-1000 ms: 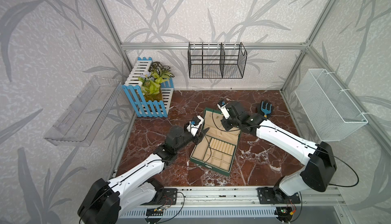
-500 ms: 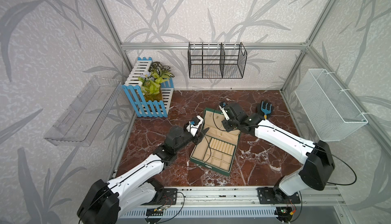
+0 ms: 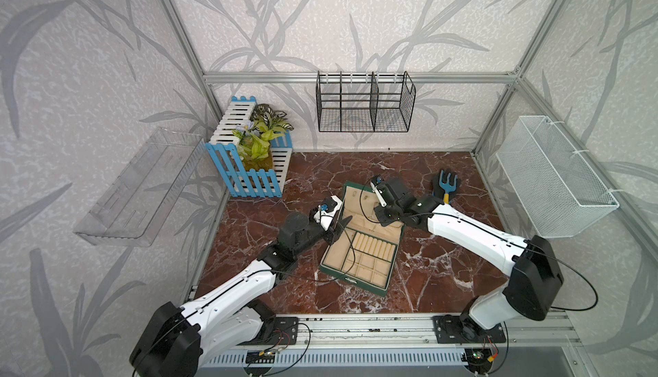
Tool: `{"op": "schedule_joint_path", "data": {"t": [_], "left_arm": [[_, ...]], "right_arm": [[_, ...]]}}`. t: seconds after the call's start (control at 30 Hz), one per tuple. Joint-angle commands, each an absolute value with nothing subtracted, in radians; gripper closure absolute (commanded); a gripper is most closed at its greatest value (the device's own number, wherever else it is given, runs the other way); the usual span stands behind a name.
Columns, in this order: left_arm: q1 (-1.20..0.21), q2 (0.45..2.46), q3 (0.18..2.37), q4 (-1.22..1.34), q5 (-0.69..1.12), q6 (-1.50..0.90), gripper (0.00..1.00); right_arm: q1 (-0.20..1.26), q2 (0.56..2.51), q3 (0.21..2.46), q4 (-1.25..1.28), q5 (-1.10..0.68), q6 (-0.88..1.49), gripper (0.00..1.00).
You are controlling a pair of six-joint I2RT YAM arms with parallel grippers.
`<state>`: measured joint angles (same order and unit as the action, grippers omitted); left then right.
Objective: Put jewelry chain into jewelry box
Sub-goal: Hang the necklace on the jewelry box clasp.
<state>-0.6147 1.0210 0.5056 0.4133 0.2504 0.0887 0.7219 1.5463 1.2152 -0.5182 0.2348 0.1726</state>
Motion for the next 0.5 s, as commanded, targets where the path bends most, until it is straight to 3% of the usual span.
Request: {"op": "schedule_joint_path", "data": {"t": [0.0, 0.47], "left_arm": [[-0.612, 1.017, 0.497, 0.41, 0.279, 0.07, 0.43], [-0.612, 1.056, 0.495, 0.426, 0.302, 0.05, 0.44]], "right_arm": [[0.724, 1.558, 1.184, -0.493, 0.213, 0.203, 1.0], [0.724, 1.568, 1.127, -0.438, 0.165, 0.259, 1.0]]}}
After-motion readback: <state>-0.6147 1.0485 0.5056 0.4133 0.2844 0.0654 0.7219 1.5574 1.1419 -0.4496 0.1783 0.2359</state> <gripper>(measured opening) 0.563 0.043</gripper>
